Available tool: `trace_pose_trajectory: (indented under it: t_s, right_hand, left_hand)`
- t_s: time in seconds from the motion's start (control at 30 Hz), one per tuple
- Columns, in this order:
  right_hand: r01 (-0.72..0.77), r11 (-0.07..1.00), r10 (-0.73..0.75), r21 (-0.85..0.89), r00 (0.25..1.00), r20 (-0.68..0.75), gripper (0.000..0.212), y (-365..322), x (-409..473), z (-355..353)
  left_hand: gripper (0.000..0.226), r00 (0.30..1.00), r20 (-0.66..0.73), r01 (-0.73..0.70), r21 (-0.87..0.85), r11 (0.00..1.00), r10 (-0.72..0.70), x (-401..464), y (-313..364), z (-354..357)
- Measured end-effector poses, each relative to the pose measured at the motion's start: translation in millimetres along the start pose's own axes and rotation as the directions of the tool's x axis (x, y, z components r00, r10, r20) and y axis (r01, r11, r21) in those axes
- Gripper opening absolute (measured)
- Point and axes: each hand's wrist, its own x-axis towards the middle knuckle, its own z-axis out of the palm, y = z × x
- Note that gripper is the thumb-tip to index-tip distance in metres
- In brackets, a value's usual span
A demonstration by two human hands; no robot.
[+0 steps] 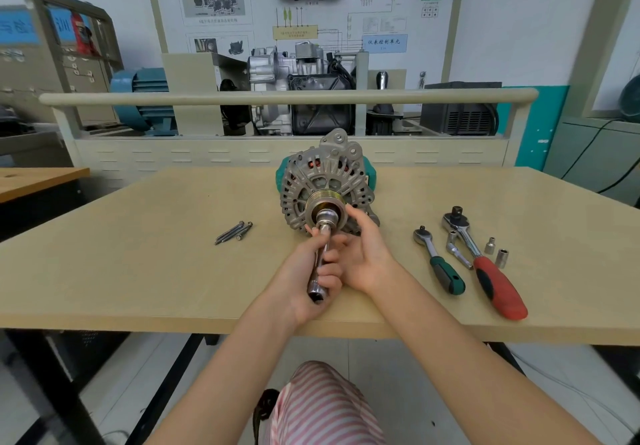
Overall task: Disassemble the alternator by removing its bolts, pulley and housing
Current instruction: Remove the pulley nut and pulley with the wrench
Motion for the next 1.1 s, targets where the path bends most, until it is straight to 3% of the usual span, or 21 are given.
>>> trace_pose_trajectory:
  t_s: [0.13, 0.3, 0.37, 0.43, 0.6, 0.67, 0.73, 0.87, 1.0, 1.1]
  right_hand:
    - [0.041, 0.997, -0.041, 0.064, 0.999, -0.007, 0.055, 0.3, 1.1, 0.6]
    - [0.04, 0.997, -0.04, 0.061, 0.999, 0.003, 0.053, 1.3, 1.6, -0.2]
    - [0.028, 0.998, -0.028, 0.063, 1.0, -0.007, 0.053, 1.4, 1.0, -0.6]
    - [0.007, 0.997, -0.006, 0.07, 1.0, -0.01, 0.055, 1.6, -0.4, -0.9]
    - [-0.072, 0.996, 0.072, 0.06, 0.997, -0.005, 0.062, 4.3, 1.0, -2.1]
    - [-0.088, 0.995, 0.089, 0.045, 0.996, -0.009, 0.056, 5.1, 2.3, -2.3]
    - [-0.085, 0.996, 0.086, 0.042, 0.996, -0.021, 0.047, 5.3, 2.7, -2.0]
    - [-0.064, 0.995, 0.067, 0.074, 0.997, -0.038, 0.041, 5.7, 3.1, -1.0]
    - [-0.059, 0.996, 0.062, 0.068, 0.997, -0.044, 0.032, 7.7, 2.1, 0.8]
    - [-0.078, 0.997, 0.077, -0.02, 0.996, -0.036, 0.029, 7.6, -0.7, 1.9]
  left_hand:
    - [0.037, 1.0, 0.012, 0.026, 0.053, 0.998, -0.026, 9.1, -0.7, -15.2]
    - [0.027, 0.996, 0.016, 0.087, -0.022, 0.996, -0.086, 15.4, 2.3, -30.0]
    - [0.024, 1.0, -0.007, 0.004, 0.167, 0.986, -0.003, 15.4, 2.8, -37.7]
    - [0.019, 0.993, -0.004, -0.106, 0.426, 0.899, 0.119, 14.1, 3.2, -44.3]
    - [0.017, 0.938, 0.081, -0.269, 0.783, 0.561, 0.337, 13.3, 8.0, -59.1]
    - [0.022, 0.885, 0.195, -0.342, 0.889, 0.305, 0.423, 13.9, 12.8, -66.3]
    - [0.027, 0.848, 0.266, -0.279, 0.959, -0.04, 0.459, 13.5, 19.4, -71.6]
    - [0.031, 0.748, 0.449, -0.107, 0.808, -0.58, 0.488, 18.6, 30.5, -80.1]
    - [0.022, 0.546, 0.719, -0.051, 0.541, -0.839, 0.43, 20.2, 41.5, -79.4]
    - [0.046, 0.501, 0.808, -0.013, 0.368, -0.93, 0.312, 22.9, 60.4, -80.8]
